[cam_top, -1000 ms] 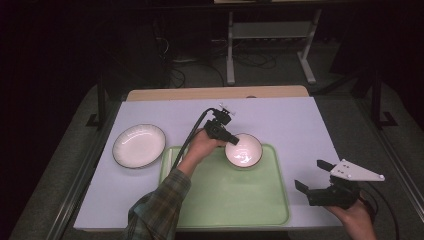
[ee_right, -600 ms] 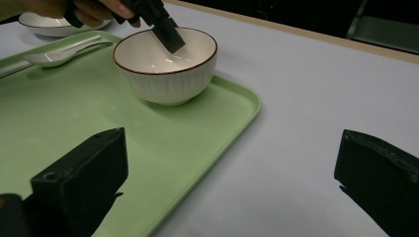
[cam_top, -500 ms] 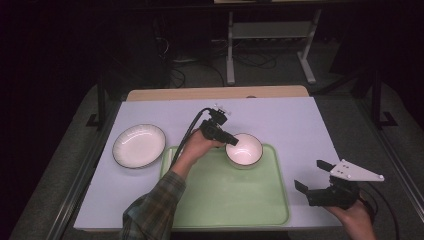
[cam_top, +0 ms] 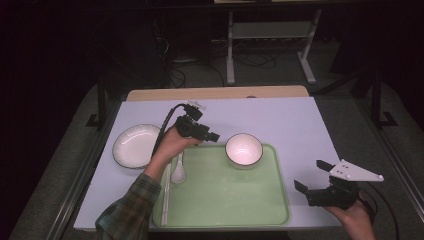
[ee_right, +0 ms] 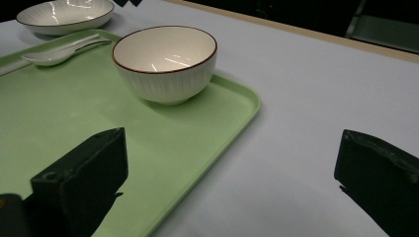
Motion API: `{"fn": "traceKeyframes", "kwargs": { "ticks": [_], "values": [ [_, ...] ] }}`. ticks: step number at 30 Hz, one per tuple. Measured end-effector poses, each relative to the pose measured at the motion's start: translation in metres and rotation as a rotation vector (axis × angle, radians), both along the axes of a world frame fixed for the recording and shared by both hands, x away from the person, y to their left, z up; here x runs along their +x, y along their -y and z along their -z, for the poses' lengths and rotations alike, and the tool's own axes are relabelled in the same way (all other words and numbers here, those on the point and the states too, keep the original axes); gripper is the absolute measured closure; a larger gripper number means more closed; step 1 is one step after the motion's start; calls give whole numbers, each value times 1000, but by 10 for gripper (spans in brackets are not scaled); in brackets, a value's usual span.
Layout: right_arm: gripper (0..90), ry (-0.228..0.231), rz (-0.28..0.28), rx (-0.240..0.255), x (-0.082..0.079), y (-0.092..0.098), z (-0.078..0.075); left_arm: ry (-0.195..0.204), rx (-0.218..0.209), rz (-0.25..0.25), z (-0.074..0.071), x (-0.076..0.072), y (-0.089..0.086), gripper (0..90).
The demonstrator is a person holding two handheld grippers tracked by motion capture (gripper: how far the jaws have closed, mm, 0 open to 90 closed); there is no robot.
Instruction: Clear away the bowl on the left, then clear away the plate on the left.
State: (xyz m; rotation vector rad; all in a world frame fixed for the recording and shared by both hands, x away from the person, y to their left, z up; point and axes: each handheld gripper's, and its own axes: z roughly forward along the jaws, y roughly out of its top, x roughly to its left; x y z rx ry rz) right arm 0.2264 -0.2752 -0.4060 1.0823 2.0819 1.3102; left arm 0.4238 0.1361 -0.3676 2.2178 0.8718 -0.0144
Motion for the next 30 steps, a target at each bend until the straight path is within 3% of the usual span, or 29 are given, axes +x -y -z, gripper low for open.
{"fn": "traceKeyframes", "kwargs": {
  "ticks": [4,11,13,14,17,20,21,22,27,30],
  "values": [
    [0,-3,1,0,0,0,0,7,5,-27,-1,-1,-17,346],
    [0,-4,3,-3,1,-1,1,12,29,-113,-3,-3,-68,314],
    [0,-5,3,-3,1,-1,1,14,31,-124,-3,-3,-75,314],
    [0,-6,2,-5,1,-1,1,13,37,-154,-3,-3,-88,314],
    [0,-6,2,-5,1,-2,1,10,52,-182,-2,-4,-101,314],
    [0,-5,0,-9,1,-2,1,10,63,-233,-1,-6,-127,315],
    [0,-5,0,-9,1,-2,1,10,63,-233,-1,-6,-127,315],
    [0,-7,0,-10,1,-3,1,4,62,-258,-1,-7,-140,315],
    [0,-8,0,-10,2,-3,1,-1,76,-310,0,-8,-165,318],
    [0,-7,-3,-12,2,-4,1,-6,122,-376,2,-9,-190,321]
  ]
}}
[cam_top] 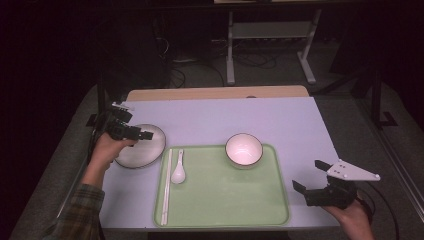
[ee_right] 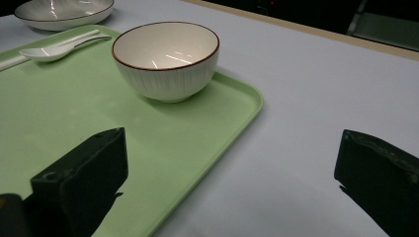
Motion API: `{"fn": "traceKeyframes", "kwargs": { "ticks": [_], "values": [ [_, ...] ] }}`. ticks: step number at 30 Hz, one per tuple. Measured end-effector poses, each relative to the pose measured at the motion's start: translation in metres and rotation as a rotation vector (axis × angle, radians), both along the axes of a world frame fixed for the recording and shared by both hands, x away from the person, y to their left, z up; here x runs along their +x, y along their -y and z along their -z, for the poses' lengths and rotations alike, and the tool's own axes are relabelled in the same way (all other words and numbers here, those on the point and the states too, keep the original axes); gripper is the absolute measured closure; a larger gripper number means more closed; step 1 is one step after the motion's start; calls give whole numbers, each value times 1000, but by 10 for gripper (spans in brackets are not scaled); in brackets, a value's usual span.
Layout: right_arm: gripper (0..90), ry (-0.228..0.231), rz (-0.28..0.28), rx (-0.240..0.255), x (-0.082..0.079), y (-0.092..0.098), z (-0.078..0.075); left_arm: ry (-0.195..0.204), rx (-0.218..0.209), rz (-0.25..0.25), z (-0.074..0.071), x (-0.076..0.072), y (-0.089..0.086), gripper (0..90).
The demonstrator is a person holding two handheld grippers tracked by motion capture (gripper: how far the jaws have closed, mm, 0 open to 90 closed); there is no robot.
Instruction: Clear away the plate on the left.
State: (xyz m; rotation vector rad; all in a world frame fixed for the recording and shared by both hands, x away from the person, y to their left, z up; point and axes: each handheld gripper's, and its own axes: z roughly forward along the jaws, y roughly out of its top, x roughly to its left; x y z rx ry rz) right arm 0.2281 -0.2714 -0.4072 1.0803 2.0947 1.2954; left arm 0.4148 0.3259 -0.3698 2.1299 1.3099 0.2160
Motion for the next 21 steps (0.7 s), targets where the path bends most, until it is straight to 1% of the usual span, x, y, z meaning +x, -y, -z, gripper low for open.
{"fn": "traceKeyframes", "kwargs": {
  "ticks": [1,3,6,7,8,9,10,11,12,13,14,15,16,17,18,20,21],
  "values": [
    [0,0,0,0,0,0,0,0,0,0,0,0,0,322],
    [0,-2,1,-1,0,0,0,-4,24,-36,2,0,-13,325],
    [0,-2,3,-3,0,0,0,-23,35,-82,5,0,-32,331],
    [0,-4,4,-4,1,1,1,-33,47,-114,7,0,-43,338],
    [0,-4,4,-4,1,1,1,-33,47,-114,7,0,-43,342],
    [0,-4,4,-6,1,1,1,-45,57,-142,10,0,-54,346],
    [0,-4,4,-6,1,1,1,-45,57,-142,10,0,-54,351],
    [0,-5,5,-7,1,1,1,-51,62,-153,12,0,-59,360],
    [0,-6,5,-7,1,1,1,-67,66,-167,14,0,-67,372],
    [0,-6,6,-7,1,1,1,-67,66,-167,14,0,-67,378],
    [0,-7,6,-7,1,1,1,-84,64,-182,17,0,-74,394],
    [0,-7,6,-7,1,1,1,-84,64,-182,17,0,-74,422],
    [0,-9,6,-7,1,0,2,-109,59,-188,22,0,-79,441],
    [0,-9,6,-7,1,0,2,-109,59,-188,22,0,-79,453],
    [0,-10,7,-8,2,0,2,-135,57,-192,27,1,-81,476],
    [0,-10,6,-8,2,0,2,-158,49,-190,32,3,-83,507],
    [0,-10,6,-8,2,0,2,-158,49,-190,32,3,-83,529]
  ]
}}
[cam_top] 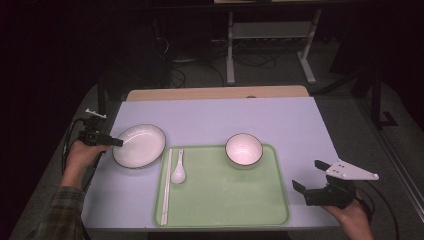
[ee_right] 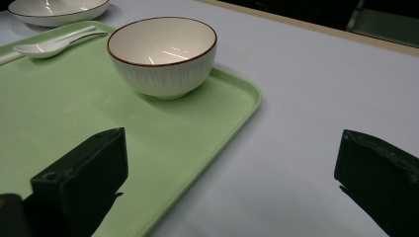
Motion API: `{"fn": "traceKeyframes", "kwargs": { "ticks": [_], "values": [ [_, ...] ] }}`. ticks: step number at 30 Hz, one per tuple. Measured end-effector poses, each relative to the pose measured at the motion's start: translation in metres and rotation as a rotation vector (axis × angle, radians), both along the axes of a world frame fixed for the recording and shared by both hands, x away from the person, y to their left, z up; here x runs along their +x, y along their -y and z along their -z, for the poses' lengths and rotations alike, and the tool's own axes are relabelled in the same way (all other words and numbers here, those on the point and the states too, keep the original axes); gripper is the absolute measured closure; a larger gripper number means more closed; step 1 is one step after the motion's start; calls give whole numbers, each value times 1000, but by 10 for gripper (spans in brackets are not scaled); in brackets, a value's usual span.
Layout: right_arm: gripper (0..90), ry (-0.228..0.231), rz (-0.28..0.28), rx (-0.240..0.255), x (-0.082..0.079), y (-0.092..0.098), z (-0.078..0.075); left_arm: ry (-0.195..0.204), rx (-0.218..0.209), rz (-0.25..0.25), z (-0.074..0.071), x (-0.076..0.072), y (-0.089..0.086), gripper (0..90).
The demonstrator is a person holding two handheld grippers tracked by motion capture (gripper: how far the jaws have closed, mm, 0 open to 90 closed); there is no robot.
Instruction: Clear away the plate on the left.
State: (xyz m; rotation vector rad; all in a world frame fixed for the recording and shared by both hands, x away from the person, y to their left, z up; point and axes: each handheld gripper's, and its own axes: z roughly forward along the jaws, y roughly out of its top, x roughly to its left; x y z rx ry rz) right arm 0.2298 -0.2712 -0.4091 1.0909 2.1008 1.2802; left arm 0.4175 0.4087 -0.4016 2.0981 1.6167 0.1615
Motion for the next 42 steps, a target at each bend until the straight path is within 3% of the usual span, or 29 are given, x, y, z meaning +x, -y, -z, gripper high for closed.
{"fn": "traceKeyframes", "kwargs": {
  "ticks": [7,15,19,21,27,29,32,40,42],
  "values": [
    [0,0,4,0,0,1,0,-63,-13,11,11,4,-1,641],
    [0,1,4,-2,0,1,0,-73,-29,24,14,4,-2,665],
    [0,1,3,-3,0,1,0,-92,-68,5,15,6,-7,706],
    [0,-1,2,-7,1,0,1,-102,-109,-8,15,7,-12,732],
    [0,-2,2,-8,1,-1,1,-111,-141,-32,15,7,-16,778],
    [0,-3,3,-7,1,0,1,-117,-169,-47,14,7,-19,794],
    [0,-5,3,-9,2,-1,1,-117,-180,-53,13,6,-20,814],
    [0,0,5,-8,1,0,1,-47,-245,-36,-3,2,-21,873],
    [0,0,5,-8,1,0,1,-46,-238,-31,-5,1,-21,875]
  ]
}}
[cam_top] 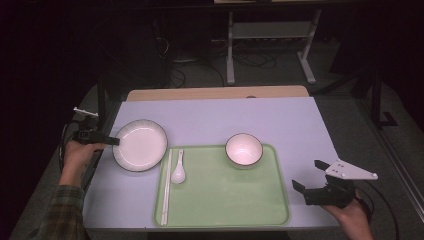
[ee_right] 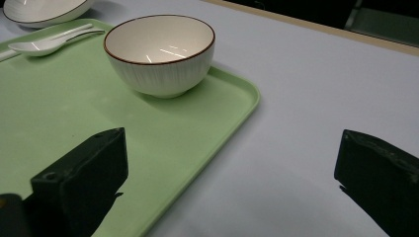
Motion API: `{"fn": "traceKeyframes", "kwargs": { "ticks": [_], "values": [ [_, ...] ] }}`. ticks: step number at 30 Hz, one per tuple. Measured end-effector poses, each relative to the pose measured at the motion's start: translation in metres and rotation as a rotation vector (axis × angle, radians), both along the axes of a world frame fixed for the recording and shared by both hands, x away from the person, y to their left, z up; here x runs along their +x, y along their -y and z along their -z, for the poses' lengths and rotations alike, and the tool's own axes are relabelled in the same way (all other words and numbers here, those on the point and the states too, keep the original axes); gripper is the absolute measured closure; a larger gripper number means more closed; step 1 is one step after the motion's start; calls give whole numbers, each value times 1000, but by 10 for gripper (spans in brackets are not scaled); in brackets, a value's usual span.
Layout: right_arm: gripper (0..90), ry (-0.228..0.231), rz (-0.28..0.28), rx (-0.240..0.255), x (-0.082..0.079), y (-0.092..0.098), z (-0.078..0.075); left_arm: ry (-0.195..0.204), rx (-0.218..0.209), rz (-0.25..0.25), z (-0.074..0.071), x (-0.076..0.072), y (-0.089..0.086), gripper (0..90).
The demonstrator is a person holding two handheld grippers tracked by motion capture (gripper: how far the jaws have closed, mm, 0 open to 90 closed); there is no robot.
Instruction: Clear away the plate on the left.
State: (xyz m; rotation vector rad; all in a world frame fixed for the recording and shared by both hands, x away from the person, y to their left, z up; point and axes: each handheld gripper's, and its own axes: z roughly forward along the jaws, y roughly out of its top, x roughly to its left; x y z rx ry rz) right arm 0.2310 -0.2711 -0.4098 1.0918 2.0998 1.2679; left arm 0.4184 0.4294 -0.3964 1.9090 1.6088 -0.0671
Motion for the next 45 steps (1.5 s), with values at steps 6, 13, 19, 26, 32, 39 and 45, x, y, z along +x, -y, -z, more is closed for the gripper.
{"fn": "traceKeyframes", "kwargs": {
  "ticks": [6,13,19,26,32,39,45],
  "values": [
    [0,2,2,1,0,1,0,31,-3,-4,-4,-4,-4,873],
    [0,3,5,3,-1,2,-1,88,-19,28,-27,-8,1,867],
    [0,4,9,8,-1,3,-1,137,-39,81,-48,-13,13,866],
    [0,7,10,9,-1,4,-2,182,-25,166,-65,-19,46,865],
    [0,10,11,11,-2,4,-3,187,-35,266,-69,-22,78,862],
    [0,12,13,13,-2,5,-3,187,-20,352,-68,-28,110,860],
    [0,9,8,12,-2,4,-2,179,-23,438,-62,-36,142,859]
  ]
}}
